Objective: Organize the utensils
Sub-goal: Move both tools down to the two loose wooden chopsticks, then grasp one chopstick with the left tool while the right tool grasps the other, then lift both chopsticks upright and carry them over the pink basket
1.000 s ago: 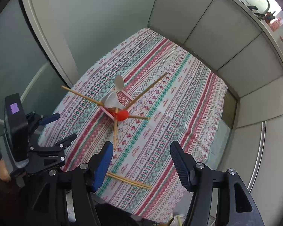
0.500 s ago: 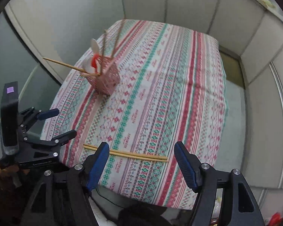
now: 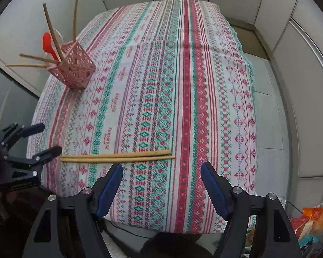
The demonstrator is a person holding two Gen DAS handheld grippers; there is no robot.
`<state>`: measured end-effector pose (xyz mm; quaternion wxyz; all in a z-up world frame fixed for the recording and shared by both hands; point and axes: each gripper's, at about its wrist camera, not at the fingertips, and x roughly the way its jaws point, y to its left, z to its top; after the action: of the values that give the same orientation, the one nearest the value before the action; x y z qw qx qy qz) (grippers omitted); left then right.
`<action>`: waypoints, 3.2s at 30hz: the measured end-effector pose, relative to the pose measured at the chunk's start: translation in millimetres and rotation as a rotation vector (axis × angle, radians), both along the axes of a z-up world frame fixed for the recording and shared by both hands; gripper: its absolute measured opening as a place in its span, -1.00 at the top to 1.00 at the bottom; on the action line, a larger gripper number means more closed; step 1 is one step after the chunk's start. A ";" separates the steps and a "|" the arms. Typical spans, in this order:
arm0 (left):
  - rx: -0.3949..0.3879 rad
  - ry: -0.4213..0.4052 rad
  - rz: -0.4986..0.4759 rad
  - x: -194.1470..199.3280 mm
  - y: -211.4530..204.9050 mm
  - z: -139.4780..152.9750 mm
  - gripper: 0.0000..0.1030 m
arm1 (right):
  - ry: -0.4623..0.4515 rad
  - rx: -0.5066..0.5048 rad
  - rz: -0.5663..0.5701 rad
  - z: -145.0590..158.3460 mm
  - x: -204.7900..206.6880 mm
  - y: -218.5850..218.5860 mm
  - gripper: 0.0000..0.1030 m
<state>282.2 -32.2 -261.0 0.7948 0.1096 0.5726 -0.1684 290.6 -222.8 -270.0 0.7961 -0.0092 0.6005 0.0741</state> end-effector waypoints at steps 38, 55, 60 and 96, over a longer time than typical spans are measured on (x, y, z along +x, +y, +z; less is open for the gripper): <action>-0.001 -0.010 -0.239 47.4 -165.9 -42.7 0.38 | 0.047 0.079 -0.150 -22.7 -2.8 -63.0 -0.50; -0.007 -0.106 -0.160 86.2 -140.2 -13.4 0.86 | 0.096 0.135 -0.261 -34.7 0.5 -76.2 -0.50; -0.032 -0.179 -0.134 67.0 -103.6 21.4 0.86 | 0.146 0.174 -0.256 -45.9 2.5 -60.2 -0.50; -0.241 -0.249 0.131 16.2 85.1 87.2 0.87 | 0.049 -0.010 -0.336 -84.7 94.7 64.2 0.65</action>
<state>298.4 52.9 -173.8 0.8763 -0.0041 0.4512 -0.1688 385.2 -158.6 -354.8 0.7823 0.0893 0.6133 -0.0629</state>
